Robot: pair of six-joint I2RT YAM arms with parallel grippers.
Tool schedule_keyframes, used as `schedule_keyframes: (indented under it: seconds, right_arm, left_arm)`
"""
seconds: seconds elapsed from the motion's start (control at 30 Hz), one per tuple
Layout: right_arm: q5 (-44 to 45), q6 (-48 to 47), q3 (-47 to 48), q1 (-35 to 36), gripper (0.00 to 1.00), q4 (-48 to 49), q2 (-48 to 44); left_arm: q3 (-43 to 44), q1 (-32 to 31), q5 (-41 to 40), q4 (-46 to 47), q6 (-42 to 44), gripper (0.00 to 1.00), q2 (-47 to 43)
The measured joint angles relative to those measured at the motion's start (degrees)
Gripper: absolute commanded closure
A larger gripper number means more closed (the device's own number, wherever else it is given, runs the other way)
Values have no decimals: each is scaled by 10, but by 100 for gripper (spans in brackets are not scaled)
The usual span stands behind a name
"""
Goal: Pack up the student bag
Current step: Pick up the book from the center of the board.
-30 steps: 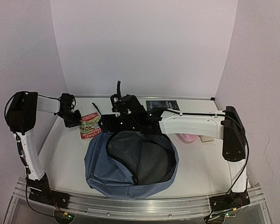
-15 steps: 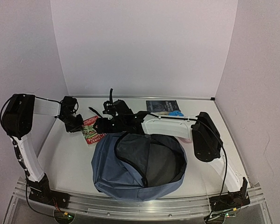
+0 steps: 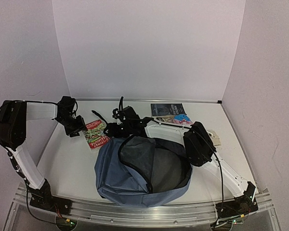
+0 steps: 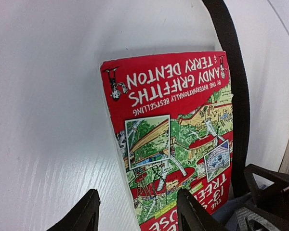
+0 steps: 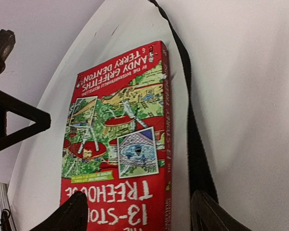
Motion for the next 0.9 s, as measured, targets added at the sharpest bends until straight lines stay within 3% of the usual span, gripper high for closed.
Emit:
schedule_keyframes:
  seconds: [0.3, 0.6, 0.9]
  right_arm:
    - [-47, 1, 8, -5, 32, 6, 16]
    - [-56, 2, 5, -5, 32, 11, 17]
    - [-60, 37, 21, -5, 31, 18, 30]
  left_arm:
    - [-38, 21, 58, 41, -35, 46, 26]
    - [-43, 21, 94, 92, -52, 72, 61]
    - [-43, 24, 118, 126, -55, 82, 74]
